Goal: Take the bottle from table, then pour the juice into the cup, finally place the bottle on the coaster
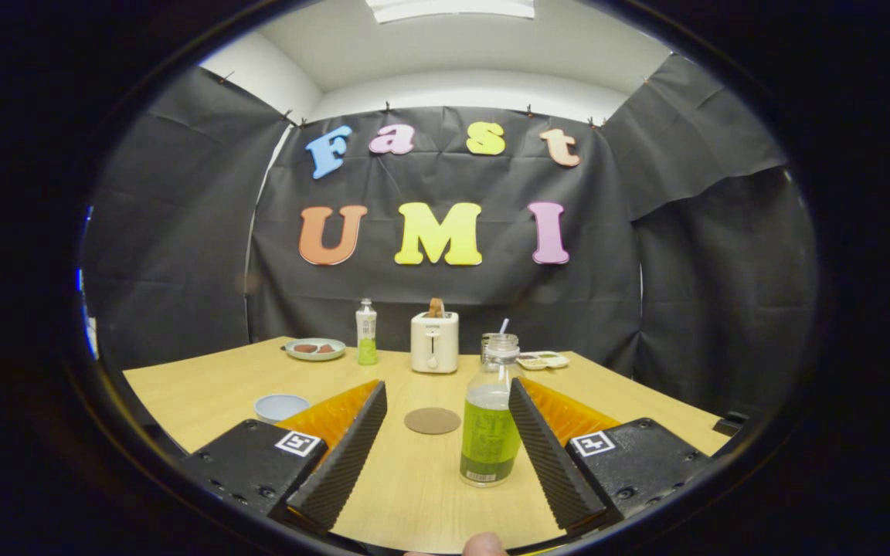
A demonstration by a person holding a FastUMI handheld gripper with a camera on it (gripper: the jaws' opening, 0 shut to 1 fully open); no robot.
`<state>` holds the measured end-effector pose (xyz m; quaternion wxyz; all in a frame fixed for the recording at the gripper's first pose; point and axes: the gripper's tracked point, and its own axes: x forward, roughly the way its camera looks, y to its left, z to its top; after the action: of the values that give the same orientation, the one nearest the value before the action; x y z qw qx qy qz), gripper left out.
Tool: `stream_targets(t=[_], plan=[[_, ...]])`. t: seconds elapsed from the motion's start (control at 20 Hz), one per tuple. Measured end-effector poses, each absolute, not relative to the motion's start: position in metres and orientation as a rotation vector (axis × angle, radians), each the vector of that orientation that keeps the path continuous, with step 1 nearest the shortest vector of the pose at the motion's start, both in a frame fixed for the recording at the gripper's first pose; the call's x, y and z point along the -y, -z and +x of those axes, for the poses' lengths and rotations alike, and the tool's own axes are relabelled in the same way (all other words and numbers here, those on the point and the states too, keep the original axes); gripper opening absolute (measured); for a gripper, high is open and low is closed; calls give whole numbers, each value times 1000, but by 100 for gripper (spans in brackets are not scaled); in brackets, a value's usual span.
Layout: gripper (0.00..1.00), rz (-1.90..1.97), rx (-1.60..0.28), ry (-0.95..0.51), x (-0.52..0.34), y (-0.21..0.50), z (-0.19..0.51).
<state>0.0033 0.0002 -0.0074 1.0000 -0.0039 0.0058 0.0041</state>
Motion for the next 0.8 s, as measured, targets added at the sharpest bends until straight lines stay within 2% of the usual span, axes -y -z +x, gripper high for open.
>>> stream_targets(t=[0.5, 0.8], plan=[[100, 9, 4, -18, 3, 8, -2], [100, -81, -83, 4, 4, 27, 1]])
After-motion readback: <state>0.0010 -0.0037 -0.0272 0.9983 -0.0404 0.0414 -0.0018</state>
